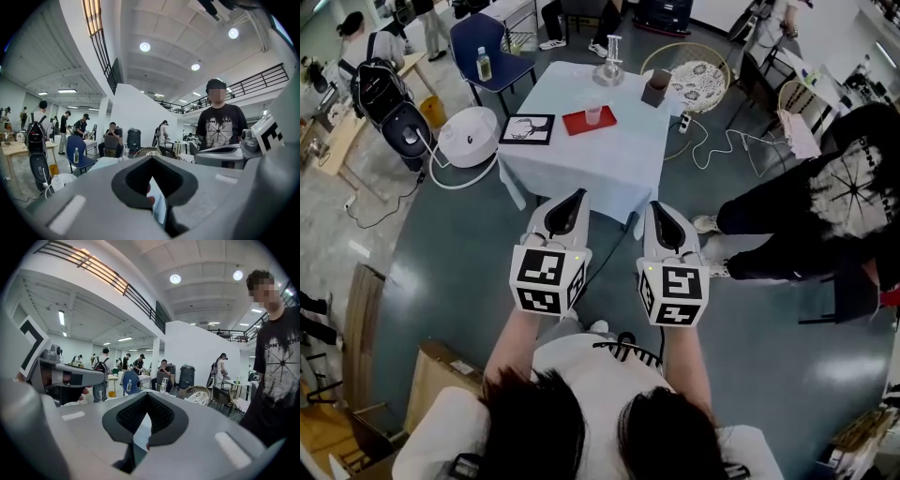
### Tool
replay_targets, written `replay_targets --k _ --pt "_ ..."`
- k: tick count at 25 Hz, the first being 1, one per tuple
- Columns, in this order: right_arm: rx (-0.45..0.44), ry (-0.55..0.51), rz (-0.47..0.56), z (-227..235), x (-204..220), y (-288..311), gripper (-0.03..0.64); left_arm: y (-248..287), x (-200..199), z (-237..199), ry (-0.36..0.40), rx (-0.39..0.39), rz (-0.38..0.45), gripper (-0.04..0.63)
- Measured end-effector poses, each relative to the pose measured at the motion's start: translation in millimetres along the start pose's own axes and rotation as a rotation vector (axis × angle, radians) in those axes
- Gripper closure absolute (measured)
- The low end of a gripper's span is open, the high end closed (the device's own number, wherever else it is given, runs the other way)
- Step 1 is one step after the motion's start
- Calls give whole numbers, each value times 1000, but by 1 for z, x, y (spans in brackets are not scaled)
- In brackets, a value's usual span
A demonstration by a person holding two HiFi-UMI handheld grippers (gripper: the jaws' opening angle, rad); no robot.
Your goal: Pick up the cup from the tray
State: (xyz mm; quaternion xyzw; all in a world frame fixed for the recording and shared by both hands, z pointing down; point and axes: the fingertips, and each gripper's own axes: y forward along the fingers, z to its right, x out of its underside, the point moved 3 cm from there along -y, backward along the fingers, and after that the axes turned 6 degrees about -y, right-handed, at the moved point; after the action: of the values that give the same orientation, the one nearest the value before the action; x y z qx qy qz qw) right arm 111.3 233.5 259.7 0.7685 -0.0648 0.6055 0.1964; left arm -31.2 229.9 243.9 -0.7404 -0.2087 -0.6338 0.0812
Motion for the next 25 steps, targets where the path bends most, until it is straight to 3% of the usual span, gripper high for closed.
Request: replay_targets --k 15,25 --pt "-4 7 6 19 -1 6 592 21 -3 7 6 -7 12 595" --pt "-26 -1 -8 20 -2 62 591 63 5 -32 0 -22 -12 595"
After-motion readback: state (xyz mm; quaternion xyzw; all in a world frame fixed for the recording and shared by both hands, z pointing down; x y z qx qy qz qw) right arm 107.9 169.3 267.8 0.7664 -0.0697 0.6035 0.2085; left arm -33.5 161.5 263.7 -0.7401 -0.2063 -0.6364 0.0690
